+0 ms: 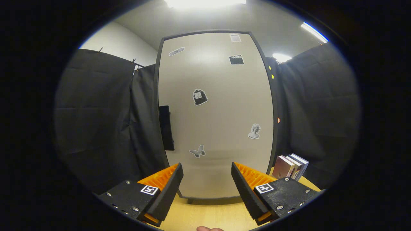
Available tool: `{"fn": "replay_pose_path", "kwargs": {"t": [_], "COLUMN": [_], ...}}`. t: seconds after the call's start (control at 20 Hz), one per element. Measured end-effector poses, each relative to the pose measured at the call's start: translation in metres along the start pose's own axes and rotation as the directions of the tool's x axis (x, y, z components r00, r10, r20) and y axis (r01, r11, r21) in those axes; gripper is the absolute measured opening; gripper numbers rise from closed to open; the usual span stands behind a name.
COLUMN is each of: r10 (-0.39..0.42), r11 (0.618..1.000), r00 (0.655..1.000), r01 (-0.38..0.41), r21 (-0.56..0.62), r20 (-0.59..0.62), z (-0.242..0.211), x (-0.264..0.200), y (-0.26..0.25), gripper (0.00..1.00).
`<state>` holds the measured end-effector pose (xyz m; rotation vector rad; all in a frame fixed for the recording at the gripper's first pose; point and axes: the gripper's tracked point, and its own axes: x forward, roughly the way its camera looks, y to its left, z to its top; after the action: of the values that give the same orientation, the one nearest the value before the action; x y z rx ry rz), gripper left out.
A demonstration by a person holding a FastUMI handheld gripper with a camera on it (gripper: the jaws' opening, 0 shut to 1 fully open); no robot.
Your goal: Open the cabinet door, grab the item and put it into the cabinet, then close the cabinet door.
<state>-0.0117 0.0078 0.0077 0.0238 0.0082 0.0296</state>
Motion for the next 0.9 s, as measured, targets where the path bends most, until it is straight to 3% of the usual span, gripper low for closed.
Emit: {"fn": "replay_pose_path", "kwargs": {"t": [0.45, 0.9], "r10": [0.072, 0.11], "r11": [0.997, 0.993], "r00": [0.997, 0.994], "r01": [-0.071, -0.108], "r21": [-0.019, -0.045], "r20": [0.028, 0.024], "z": [0.018, 0.029], "x": [0.03, 0.097], "y": [0.042, 0.099], "gripper": [0.94, 0.94]}}
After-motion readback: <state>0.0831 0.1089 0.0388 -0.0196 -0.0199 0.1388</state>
